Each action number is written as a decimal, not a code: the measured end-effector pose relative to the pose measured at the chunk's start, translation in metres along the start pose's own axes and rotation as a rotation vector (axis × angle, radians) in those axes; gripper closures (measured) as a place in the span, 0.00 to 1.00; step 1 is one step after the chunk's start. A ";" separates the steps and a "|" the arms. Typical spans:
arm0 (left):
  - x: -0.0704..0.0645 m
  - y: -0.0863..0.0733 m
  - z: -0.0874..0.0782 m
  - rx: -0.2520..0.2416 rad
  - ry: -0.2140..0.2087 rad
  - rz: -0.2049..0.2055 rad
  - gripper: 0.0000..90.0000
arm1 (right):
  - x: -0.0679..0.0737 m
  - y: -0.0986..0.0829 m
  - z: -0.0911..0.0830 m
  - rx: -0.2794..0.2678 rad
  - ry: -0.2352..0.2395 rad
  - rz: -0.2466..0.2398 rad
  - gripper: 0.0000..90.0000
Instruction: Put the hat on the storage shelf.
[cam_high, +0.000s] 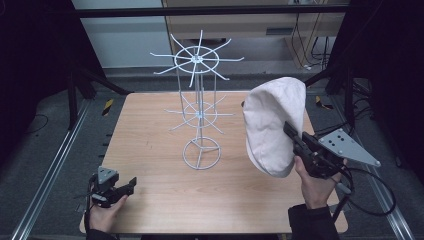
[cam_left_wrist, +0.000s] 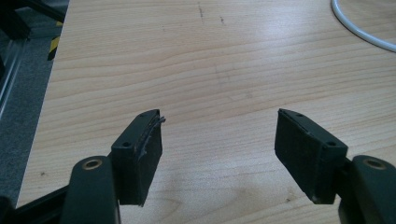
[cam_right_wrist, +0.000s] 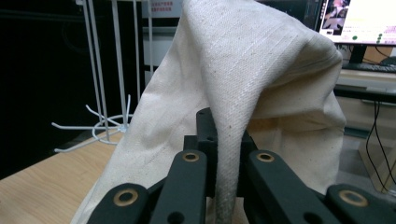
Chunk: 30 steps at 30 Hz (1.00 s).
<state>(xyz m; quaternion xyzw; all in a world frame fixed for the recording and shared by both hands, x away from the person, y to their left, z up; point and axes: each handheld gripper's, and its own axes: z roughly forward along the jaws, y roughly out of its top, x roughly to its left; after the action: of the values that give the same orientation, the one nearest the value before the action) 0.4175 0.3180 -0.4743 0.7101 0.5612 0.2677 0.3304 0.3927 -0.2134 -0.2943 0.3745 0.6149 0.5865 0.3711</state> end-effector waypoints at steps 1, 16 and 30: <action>0.000 0.000 0.000 0.000 0.000 0.000 0.36 | 0.000 0.000 0.000 0.000 0.000 0.000 0.98; 0.000 0.000 0.000 0.001 0.003 0.004 0.36 | 0.014 0.030 -0.006 -0.101 0.023 -0.045 0.98; 0.000 0.000 0.000 0.003 0.002 0.005 0.36 | 0.025 0.057 -0.013 -0.189 0.042 -0.074 0.98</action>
<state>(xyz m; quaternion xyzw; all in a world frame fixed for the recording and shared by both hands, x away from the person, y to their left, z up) 0.4179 0.3175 -0.4744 0.7118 0.5600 0.2683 0.3282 0.3717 -0.1952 -0.2369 0.3024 0.5777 0.6356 0.4133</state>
